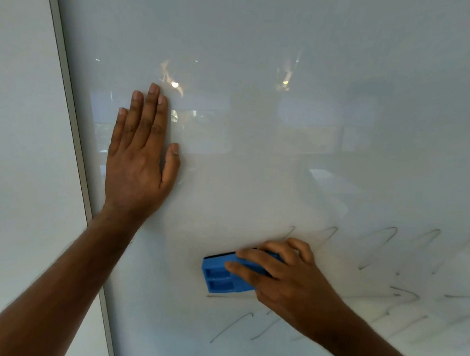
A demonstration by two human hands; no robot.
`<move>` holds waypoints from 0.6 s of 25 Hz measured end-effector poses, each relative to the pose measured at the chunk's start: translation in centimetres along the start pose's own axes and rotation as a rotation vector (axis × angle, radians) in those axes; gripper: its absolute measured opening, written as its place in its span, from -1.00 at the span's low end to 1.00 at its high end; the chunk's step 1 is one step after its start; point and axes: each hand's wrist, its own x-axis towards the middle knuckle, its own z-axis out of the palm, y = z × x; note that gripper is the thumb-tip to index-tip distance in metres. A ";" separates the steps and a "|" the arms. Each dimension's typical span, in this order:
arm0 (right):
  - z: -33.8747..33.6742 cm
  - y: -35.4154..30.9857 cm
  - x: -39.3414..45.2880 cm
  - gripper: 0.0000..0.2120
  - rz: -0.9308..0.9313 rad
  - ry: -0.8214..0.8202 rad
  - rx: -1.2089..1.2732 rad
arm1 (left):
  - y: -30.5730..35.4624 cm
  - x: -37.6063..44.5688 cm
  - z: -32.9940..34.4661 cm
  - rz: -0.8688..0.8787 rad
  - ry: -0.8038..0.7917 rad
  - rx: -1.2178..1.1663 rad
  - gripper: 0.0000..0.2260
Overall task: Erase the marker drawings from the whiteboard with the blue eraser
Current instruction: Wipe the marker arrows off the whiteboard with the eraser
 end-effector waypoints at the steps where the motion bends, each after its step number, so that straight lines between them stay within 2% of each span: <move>1: -0.6 0.9 -0.3 -0.42 0.009 0.003 0.003 | 0.0 0.0 0.0 0.000 0.002 -0.001 -0.42; 6: -4.0 6.3 1.6 -0.39 0.189 0.059 0.042 | 0.2 -0.2 0.0 -0.007 -0.024 -0.008 -0.40; 9: -4.3 7.3 3.1 -0.38 0.312 0.132 0.124 | 0.0 -0.2 -0.2 -0.007 -0.048 -0.016 -0.38; 11: -3.9 6.7 2.8 -0.38 0.286 0.128 0.148 | 0.1 -0.3 -0.2 -0.006 -0.059 -0.015 -0.38; 15: -2.5 5.5 -1.2 -0.40 0.096 0.034 0.068 | 1.3 -1.3 -0.1 -0.065 -0.078 -0.010 -0.33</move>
